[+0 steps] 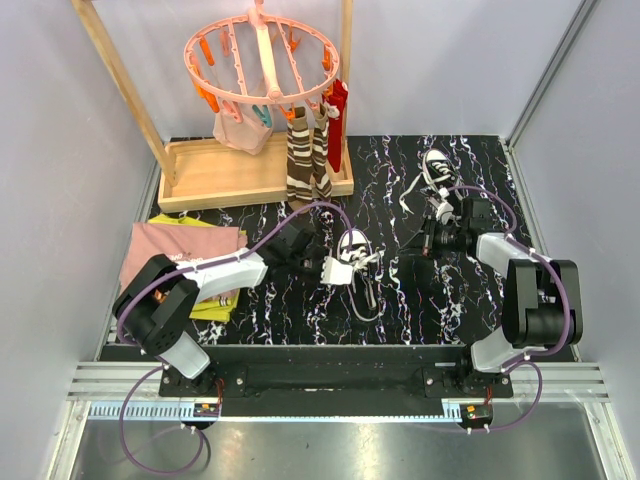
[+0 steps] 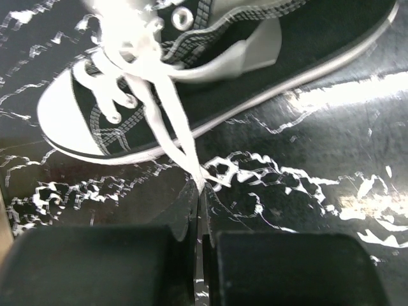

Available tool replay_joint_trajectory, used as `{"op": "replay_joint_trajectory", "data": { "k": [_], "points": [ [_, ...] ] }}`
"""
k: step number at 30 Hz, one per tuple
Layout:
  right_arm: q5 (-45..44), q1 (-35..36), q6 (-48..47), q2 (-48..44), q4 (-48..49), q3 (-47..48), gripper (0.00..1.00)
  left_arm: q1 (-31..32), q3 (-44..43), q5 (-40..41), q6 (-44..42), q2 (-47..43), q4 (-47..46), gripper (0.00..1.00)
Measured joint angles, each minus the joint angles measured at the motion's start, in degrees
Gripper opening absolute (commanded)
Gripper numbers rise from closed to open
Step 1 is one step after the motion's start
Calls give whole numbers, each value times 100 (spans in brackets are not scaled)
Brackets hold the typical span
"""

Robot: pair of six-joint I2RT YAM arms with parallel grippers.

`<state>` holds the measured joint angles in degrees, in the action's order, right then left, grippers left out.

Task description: Tie the shoes

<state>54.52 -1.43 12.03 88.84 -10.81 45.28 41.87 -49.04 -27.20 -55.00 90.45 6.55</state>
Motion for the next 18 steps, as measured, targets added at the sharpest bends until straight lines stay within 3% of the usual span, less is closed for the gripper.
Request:
{"op": "replay_joint_trajectory", "data": {
  "k": [8,9,10,11,13,16,18],
  "points": [
    [-122,-146,-162,-42,-118,0,0,-15,0,2,-282,4,348,0],
    [-79,-146,-181,-42,-127,0,26,-15,-2,2,-299,9,361,2],
    [-31,-146,-195,-42,-138,0,42,-15,-15,0,-313,24,382,5],
    [66,-146,-186,-31,-168,4,55,-15,-28,2,-323,46,393,9],
    [229,-136,-199,42,-221,26,70,-15,-94,0,-321,125,426,19],
    [337,-35,-223,240,-271,125,75,-15,-208,2,-232,243,428,27],
    [350,96,-219,304,-291,203,72,-22,-289,7,-116,321,415,34]
  ]
}}
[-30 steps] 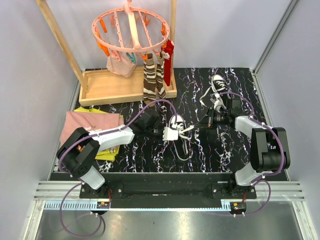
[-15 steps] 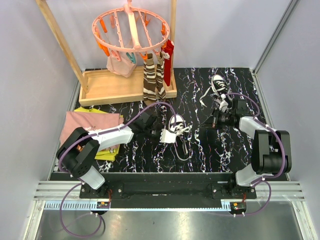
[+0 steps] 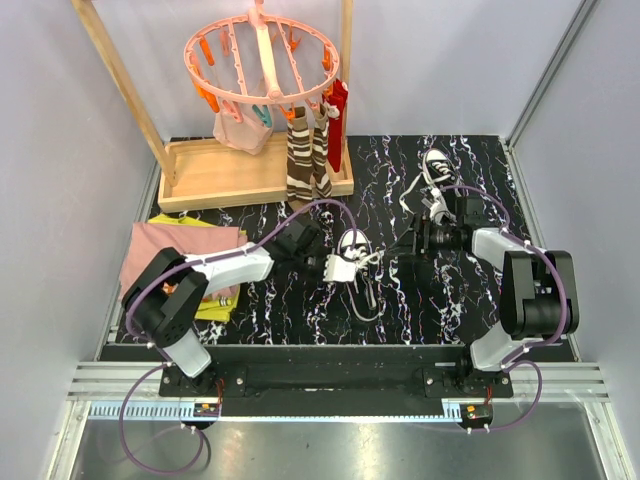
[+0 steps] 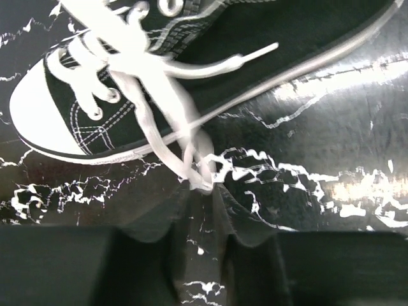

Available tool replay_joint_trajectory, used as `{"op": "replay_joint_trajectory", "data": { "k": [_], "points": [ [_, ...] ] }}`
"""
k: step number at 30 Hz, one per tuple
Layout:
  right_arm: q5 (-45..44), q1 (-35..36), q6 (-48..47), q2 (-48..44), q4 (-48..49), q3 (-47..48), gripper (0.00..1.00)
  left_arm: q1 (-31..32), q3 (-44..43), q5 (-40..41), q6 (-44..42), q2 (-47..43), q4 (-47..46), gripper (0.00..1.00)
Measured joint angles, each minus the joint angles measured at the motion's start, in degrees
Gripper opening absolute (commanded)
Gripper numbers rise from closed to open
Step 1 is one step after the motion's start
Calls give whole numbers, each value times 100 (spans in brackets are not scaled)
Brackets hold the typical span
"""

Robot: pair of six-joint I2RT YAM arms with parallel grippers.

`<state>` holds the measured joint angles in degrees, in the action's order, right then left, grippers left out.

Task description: Tie the shoes

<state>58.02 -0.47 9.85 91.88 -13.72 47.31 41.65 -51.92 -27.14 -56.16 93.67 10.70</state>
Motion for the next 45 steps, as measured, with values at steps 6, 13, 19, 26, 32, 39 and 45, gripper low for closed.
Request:
{"op": "replay_joint_trajectory", "data": {
  "k": [6,13,19,26,32,39,45],
  "points": [
    [59,225,2,9,7,140,65,-269,-216,-142,1005,70,-306,49],
    [129,332,114,127,61,144,71,-588,-4,-487,2326,-750,-525,49],
    [162,398,533,533,323,153,69,-131,81,-527,3713,-984,-678,49],
    [166,555,1137,643,870,157,66,247,192,-404,5530,-686,-1115,49],
    [160,612,1687,688,1416,107,66,232,192,-103,6415,-129,-1462,49],
    [164,612,2035,699,1738,31,66,195,48,83,6885,415,-1799,51],
    [166,612,2111,710,1784,-46,69,190,11,52,7066,448,-2055,46]
  ]
}}
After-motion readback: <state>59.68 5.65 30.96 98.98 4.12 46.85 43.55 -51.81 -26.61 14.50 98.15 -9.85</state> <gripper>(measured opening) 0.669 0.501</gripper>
